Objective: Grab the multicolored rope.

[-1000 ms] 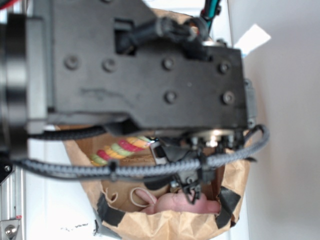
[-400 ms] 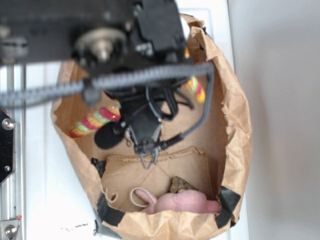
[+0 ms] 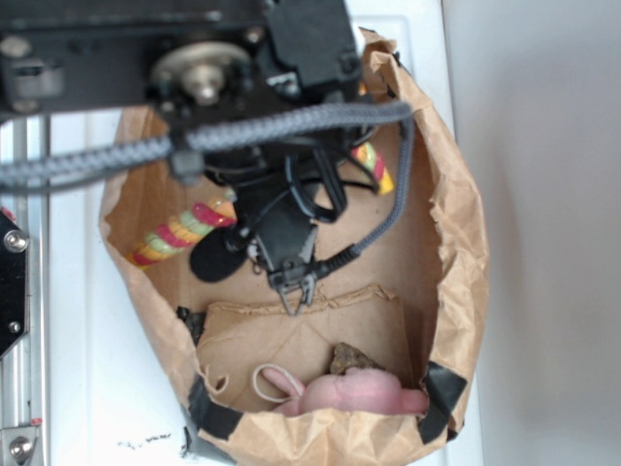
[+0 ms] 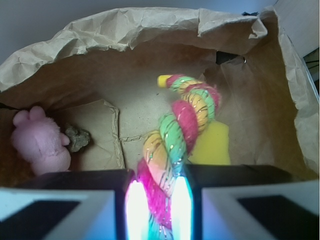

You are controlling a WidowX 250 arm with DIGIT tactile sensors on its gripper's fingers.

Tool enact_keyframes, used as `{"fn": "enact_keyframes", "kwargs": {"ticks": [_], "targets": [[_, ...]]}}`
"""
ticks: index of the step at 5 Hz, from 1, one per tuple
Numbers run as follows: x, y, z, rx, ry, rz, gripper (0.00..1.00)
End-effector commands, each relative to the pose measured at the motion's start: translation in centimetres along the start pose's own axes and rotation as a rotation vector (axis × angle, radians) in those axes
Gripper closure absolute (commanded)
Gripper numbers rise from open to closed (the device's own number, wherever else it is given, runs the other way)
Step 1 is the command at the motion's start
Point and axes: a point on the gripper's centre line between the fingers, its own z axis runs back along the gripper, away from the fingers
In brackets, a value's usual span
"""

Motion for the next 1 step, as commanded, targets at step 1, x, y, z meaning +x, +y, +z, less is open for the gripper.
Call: {"fn": "enact_keyframes", "kwargs": {"ticks": [1], "targets": [[-0.27,-0.1,0.22,0.028,-0.059,0.015,1.0]]}}
